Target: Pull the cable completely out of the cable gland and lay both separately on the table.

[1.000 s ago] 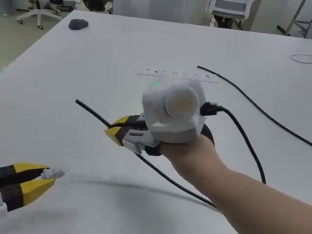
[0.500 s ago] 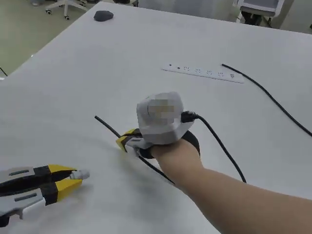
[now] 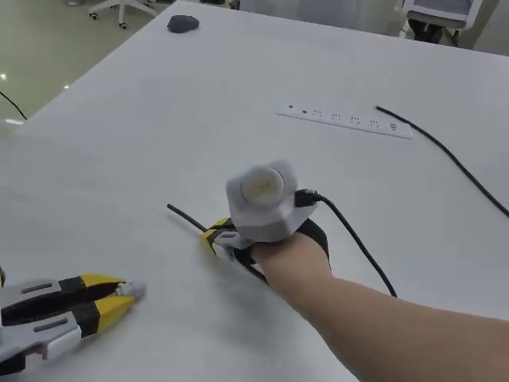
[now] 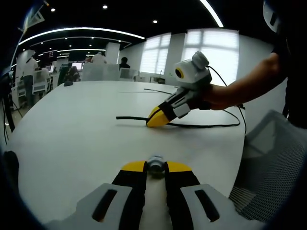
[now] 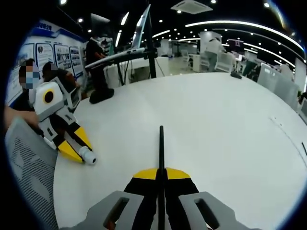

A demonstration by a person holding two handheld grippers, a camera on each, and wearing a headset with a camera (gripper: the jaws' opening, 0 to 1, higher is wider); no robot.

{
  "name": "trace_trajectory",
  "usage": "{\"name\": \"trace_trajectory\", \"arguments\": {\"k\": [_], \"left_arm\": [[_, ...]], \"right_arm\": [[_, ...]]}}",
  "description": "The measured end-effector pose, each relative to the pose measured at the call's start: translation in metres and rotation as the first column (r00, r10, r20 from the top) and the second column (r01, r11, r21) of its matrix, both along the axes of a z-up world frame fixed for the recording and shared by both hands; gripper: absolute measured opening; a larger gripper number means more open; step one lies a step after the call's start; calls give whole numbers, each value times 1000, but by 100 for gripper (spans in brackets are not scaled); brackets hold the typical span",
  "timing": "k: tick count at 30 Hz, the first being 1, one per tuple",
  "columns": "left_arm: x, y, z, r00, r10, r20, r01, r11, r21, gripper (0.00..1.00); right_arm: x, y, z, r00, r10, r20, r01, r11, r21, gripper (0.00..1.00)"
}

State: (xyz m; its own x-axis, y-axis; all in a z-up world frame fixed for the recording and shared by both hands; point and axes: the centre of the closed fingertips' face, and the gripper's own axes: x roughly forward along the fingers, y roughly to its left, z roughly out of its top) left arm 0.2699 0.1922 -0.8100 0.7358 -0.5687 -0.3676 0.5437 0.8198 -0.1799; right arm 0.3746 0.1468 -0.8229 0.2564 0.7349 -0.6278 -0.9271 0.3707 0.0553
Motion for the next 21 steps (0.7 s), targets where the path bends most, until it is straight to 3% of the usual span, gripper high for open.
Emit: {"name": "trace_trajectory", "arguments": {"k": [2, 4, 7, 8, 10, 13, 14, 16, 18, 21], "left_arm": [[-1, -1, 0, 1000, 1, 11, -1, 1000, -3, 15], [0, -1, 0, 1000, 9, 23, -9, 1000, 5, 15], [1, -3, 0, 999, 21, 26, -21, 1000, 2, 15], [2, -3, 0, 999, 27, 33, -27, 1000, 1, 15], [3, -3, 1, 999, 32, 27, -32, 999, -4, 15], [3, -3, 0, 999, 42, 17, -41, 999, -14, 16], [3, -2, -5, 999, 52, -12, -53, 998, -18, 16], [5, -1, -2, 997, 70, -8, -71, 996, -59, 25], [9, -2, 2, 997, 71, -7, -71, 993, -93, 41], [13, -2, 4, 997, 79, -2, -79, 993, -90, 60]], "right_arm": [[-2, 2, 0, 997, 58, 55, -57, 998, -20, 0], [-5, 3, 0, 994, 74, 76, -72, 997, -32, 0], [-4, 4, 0, 999, 37, 40, -36, 999, -30, 0], [-4, 5, 0, 997, 47, 54, -45, 998, -38, 0], [-4, 4, 0, 995, 61, 82, -57, 997, -55, 0], [2, 1, 1, 996, 27, 87, -21, 998, -64, 7], [1, 1, 1, 996, 32, 82, -27, 997, -66, 12], [-2, -1, 1, 999, 21, 47, -18, 998, -60, 19], [-3, -5, 1, 999, 12, 47, -9, 998, -63, 22], [-4, -10, 12, 999, -45, 10, 45, 999, 3, 32]]}}
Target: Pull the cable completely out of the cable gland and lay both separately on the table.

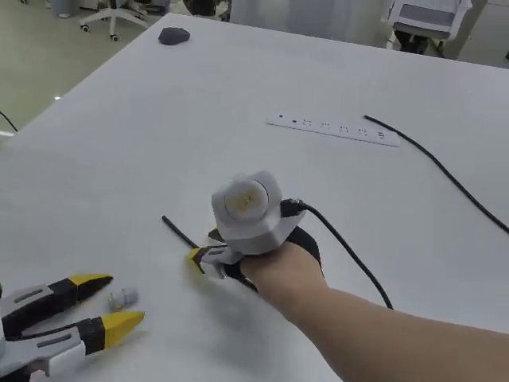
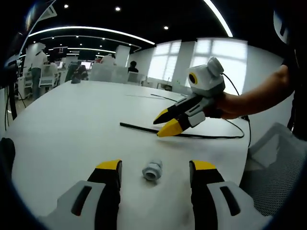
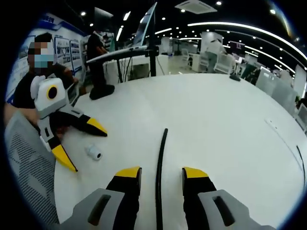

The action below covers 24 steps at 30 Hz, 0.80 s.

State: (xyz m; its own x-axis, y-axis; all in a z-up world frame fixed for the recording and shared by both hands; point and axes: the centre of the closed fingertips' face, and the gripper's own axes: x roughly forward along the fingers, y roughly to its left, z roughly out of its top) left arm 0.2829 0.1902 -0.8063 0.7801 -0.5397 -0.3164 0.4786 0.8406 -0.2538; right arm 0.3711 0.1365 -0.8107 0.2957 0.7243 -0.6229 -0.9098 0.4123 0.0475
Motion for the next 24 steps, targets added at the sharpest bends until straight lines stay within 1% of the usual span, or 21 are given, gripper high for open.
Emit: {"name": "trace_trajectory", "arguments": {"k": [2, 3, 4, 5, 6, 7, 8, 9, 10, 11, 12, 13, 14, 15, 17, 18, 19, 21, 22, 23, 24], "left_arm": [[2, -1, 1, 1000, 0, -5, 0, 1000, -4, 68], [2, -1, 2, 1000, 0, -6, -1, 1000, -3, 73], [4, -2, 4, 1000, 4, -1, -4, 1000, 10, 79], [6, -2, 8, 1000, 6, 18, -6, 1000, 21, 87], [13, -3, 19, 996, 14, 84, -16, 1000, 27, 100], [13, -2, 24, 995, 18, 101, -21, 999, 25, 97], [12, -6, 30, 994, 7, 107, -7, 1000, 5, 99], [11, -9, 35, 997, 7, 77, -4, 999, -35, 100], [11, -10, 39, 997, 9, 70, -5, 999, -48, 100], [12, -11, 47, 997, 6, 81, -3, 999, -38, 100], [13, -13, 52, 996, 2, 90, 1, 1000, -29, 100], [13, -14, 54, 995, -2, 95, 3, 1000, -17, 100], [14, -18, 59, 995, -14, 103, 15, 1000, -4, 100], [14, -21, 62, 994, -28, 106, 27, 1000, 10, 100], [15, -27, 71, 992, -49, 112, 44, 998, 50, 100], [16, -31, 77, 989, -67, 131, 57, 996, 76, 100], [17, -34, 82, 987, -72, 146, 60, 995, 81, 100], [16, -42, 92, 985, -90, 147, 78, 993, 87, 100], [16, -45, 96, 982, -106, 155, 90, 990, 105, 100], [17, -46, 98, 981, -112, 157, 93, 988, 120, 100], [17, -50, 102, 979, -120, 165, 99, 986, 131, 100]], "right_arm": [[3, -8, 5, 998, -50, -36, 51, 998, 35, 40], [3, -10, 6, 998, -57, -40, 58, 997, 40, 45], [5, -16, 9, 996, -77, -51, 80, 995, 56, 48], [6, -24, 11, 994, -92, -57, 95, 994, 61, 50], [8, -31, 13, 992, -115, -56, 119, 990, 71, 54], [12, -39, 17, 986, -154, -56, 159, 983, 93, 59], [15, -46, 20, 981, -189, -54, 194, 975, 111, 67], [21, -57, 25, 969, -244, -35, 247, 960, 129, 80], [23, -67, 25, 962, -273, -32, 274, 955, 114, 91], [23, -76, 25, 956, -291, -40, 294, 950, 102, 98], [21, -82, 27, 955, -292, -54, 296, 949, 107, 98], [22, -89, 31, 953, -298, -46, 302, 946, 118, 98], [23, -103, 35, 943, -331, -34, 333, 935, 123, 99], [23, -112, 39, 939, -342, -25, 343, 931, 129, 99], [19, -135, 43, 930, -367, -31, 368, 921, 128, 99], [17, -152, 47, 919, -394, -25, 394, 910, 133, 99], [15, -163, 48, 912, -410, -29, 410, 902, 131, 99], [9, -191, 53, 894, -447, -29, 446, 884, 142, 99], [3, -209, 55, 883, -468, -28, 468, 874, 134, 99], [-1, -221, 56, 875, -484, -29, 483, 866, 132, 99], [-7, -240, 58, 852, -523, -35, 522, 842, 138, 99]]}}
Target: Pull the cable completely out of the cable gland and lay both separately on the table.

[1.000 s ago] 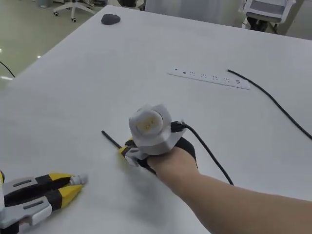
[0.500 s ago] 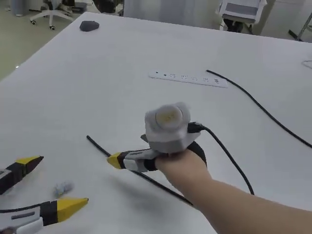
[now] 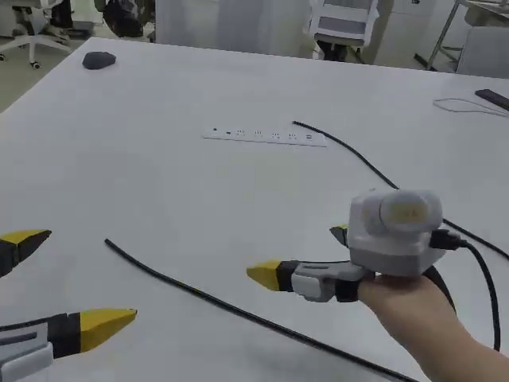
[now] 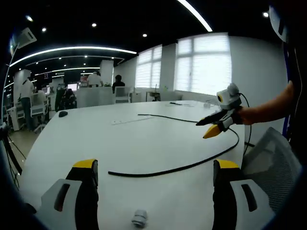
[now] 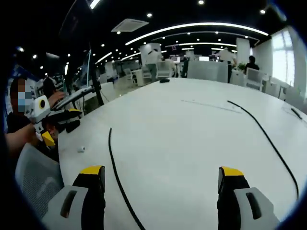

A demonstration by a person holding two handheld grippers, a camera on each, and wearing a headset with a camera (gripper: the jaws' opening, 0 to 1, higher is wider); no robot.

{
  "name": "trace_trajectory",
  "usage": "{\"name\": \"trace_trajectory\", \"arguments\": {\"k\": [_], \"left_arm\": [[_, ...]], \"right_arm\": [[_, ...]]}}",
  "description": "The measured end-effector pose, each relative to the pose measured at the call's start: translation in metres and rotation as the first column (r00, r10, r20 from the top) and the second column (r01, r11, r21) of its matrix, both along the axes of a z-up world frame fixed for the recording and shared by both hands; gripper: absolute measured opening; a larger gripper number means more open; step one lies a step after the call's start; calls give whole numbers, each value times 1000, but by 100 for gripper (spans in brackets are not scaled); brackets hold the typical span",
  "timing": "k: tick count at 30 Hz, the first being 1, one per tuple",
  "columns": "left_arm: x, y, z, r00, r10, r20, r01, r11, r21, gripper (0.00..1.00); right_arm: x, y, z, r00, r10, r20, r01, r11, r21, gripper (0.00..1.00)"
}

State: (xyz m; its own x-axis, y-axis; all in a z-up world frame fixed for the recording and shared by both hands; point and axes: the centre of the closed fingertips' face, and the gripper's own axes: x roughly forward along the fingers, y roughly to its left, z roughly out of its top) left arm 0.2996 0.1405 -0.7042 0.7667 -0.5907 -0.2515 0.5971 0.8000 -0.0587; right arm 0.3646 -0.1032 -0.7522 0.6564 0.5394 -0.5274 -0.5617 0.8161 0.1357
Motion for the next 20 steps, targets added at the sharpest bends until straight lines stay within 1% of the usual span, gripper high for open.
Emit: {"name": "trace_trajectory", "arguments": {"k": [1, 2, 3, 4, 5, 6, 7, 8, 9, 10, 11, 12, 13, 15, 16, 18, 20], "left_arm": [[2, -2, 2, 1000, 2, 6, -2, 1000, 6, 100], [3, -5, 4, 1000, 1, 3, -1, 1000, 14, 100], [5, -7, 5, 1000, -1, 2, 1, 1000, 22, 100], [6, -7, 1, 1000, 1, -19, 0, 999, 52, 100], [6, -13, 1, 999, -5, -37, 7, 998, 58, 100], [7, -16, 0, 999, -10, -40, 13, 998, 67, 100], [8, -19, -2, 999, -14, -50, 18, 997, 78, 100], [9, -22, -5, 998, -22, -52, 27, 995, 93, 100], [8, -23, -10, 997, -30, -68, 39, 991, 126, 100], [9, -25, -14, 995, -21, -95, 33, 992, 122, 100], [10, -26, -16, 994, -26, -105, 38, 992, 118, 100], [9, -29, -19, 992, -31, -125, 45, 993, 112, 100], [10, -29, -21, 991, -28, -134, 43, 993, 111, 100], [9, -31, -22, 989, -35, -142, 52, 992, 118, 100], [8, -32, -22, 989, -39, -142, 56, 991, 119, 100], [7, -35, -22, 988, -53, -142, 71, 989, 129, 100], [5, -36, -24, 985, -62, -159, 84, 988, 132, 100]], "right_arm": [[-4, -12, 1, 1000, -27, -6, 27, 1000, 5, 99], [-8, -22, 4, 999, -48, -6, 49, 999, 11, 99], [-14, -39, 5, 996, -90, -10, 90, 996, 2, 99], [-20, -49, 4, 993, -112, -26, 111, 994, -13, 99], [-25, -59, 5, 992, -126, -27, 125, 992, -18, 99], [-31, -68, 4, 988, -149, -44, 148, 988, -33, 99], [-39, -80, 0, 984, -165, -69, 160, 984, -76, 99], [-42, -86, -1, 984, -165, -68, 158, 983, -94, 99], [-48, -98, -4, 978, -188, -86, 174, 974, -145, 99], [-52, -102, -5, 978, -186, -91, 170, 972, -162, 99], [-54, -105, -4, 979, -184, -88, 167, 972, -167, 99], [-61, -113, -7, 973, -199, -119, 172, 964, -201, 99], [-62, -114, -7, 974, -196, -114, 170, 964, -203, 99], [-65, -118, -7, 974, -193, -122, 165, 964, -209, 99], [-69, -117, -6, 972, -193, -132, 164, 965, -204, 99], [-72, -112, -5, 973, -186, -138, 160, 970, -184, 99], [-73, -109, -7, 973, -182, -145, 154, 971, -183, 99]]}}
